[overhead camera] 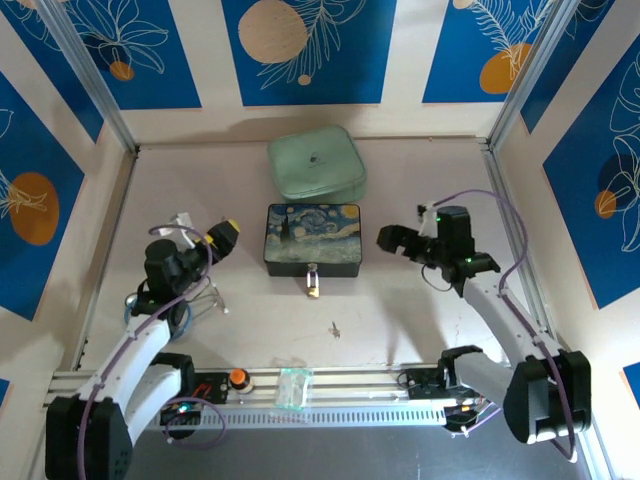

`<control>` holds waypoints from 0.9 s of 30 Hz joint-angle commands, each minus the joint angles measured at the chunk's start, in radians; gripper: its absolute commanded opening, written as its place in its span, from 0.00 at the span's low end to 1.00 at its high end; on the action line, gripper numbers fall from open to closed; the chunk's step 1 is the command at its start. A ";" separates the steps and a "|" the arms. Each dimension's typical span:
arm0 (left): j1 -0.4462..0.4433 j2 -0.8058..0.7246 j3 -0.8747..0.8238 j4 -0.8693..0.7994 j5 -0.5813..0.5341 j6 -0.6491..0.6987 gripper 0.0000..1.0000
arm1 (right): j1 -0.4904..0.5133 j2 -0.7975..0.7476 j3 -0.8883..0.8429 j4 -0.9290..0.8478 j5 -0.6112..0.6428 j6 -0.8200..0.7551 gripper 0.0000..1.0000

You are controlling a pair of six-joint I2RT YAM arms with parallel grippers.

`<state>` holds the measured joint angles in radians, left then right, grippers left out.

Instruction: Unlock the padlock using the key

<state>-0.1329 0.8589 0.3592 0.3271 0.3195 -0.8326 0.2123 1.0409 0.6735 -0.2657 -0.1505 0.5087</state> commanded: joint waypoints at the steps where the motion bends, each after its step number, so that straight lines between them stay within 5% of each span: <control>1: -0.122 -0.028 0.025 -0.086 0.000 -0.010 0.99 | 0.128 -0.038 -0.020 -0.105 0.064 -0.003 0.94; 4: -0.317 -0.069 0.099 -0.309 -0.224 0.082 0.99 | 0.273 -0.044 -0.054 -0.113 0.102 -0.014 0.94; 8: -0.502 -0.019 0.149 -0.448 -0.365 0.009 0.99 | 0.466 -0.031 -0.110 -0.100 0.149 0.018 0.93; 14: -0.787 0.146 0.188 -0.388 -0.491 -0.094 0.99 | 0.734 0.049 -0.125 -0.097 0.328 0.137 0.90; 20: -0.885 0.195 0.143 -0.291 -0.545 -0.220 0.99 | 0.859 0.157 -0.125 -0.021 0.413 0.235 0.81; 27: -0.962 0.134 0.183 -0.494 -0.711 -0.247 1.00 | 0.952 0.302 -0.048 -0.046 0.518 0.299 0.68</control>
<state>-1.0813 1.0389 0.5194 -0.0875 -0.2890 -1.0340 1.1351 1.3209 0.5842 -0.3016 0.2771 0.7521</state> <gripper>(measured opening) 0.994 0.691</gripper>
